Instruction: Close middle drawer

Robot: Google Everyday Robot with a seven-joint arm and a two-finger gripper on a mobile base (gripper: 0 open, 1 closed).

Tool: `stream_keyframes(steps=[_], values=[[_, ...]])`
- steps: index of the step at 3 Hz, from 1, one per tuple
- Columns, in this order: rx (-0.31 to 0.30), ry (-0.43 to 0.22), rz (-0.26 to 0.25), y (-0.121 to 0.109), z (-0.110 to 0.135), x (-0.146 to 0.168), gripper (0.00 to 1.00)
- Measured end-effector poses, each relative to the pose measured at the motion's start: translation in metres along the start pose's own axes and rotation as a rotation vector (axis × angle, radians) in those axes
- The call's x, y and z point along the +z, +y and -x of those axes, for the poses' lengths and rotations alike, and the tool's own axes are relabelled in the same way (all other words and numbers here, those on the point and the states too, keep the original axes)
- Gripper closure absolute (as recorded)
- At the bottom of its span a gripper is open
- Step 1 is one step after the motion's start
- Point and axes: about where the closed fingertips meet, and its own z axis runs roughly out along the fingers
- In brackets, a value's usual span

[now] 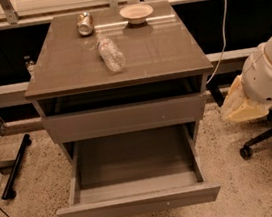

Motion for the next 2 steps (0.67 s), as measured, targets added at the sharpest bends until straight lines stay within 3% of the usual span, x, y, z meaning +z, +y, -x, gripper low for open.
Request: stream_keyframes(steps=[2], values=[[0.0,-0.004,-0.002,0.0018,-0.0017,0.0068,1.0]])
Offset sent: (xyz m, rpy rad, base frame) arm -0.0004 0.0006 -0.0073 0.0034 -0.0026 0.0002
